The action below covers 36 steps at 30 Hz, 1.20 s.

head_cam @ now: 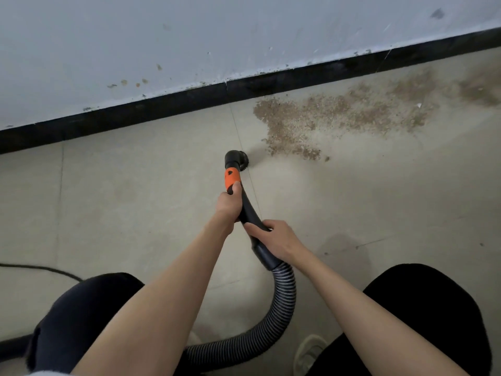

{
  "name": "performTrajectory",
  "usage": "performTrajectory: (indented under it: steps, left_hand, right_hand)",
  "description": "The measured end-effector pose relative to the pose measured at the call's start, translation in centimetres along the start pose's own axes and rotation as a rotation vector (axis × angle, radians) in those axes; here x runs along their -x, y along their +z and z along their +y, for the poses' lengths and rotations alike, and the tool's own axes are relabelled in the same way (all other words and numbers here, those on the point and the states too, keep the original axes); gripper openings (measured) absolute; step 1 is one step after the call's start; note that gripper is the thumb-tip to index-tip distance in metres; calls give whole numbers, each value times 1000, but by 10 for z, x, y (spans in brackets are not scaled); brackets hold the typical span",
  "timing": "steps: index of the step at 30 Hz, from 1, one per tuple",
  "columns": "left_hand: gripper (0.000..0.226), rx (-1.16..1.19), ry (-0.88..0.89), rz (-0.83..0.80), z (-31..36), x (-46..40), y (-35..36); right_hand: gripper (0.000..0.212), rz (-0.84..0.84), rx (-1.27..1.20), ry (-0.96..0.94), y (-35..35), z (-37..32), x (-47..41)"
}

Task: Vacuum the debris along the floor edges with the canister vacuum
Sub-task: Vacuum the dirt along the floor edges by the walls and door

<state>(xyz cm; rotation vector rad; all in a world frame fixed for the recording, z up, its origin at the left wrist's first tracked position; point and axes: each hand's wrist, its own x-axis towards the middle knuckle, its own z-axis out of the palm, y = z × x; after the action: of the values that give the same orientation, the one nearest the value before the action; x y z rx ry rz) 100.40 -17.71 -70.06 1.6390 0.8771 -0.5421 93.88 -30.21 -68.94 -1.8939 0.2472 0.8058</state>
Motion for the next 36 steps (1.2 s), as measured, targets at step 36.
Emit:
performTrajectory:
  steps: [36]
  left_hand:
    - [44,317,157,65,149,33,-20]
  right_hand:
    - [35,-144,-5,-118,-88,-161,-12]
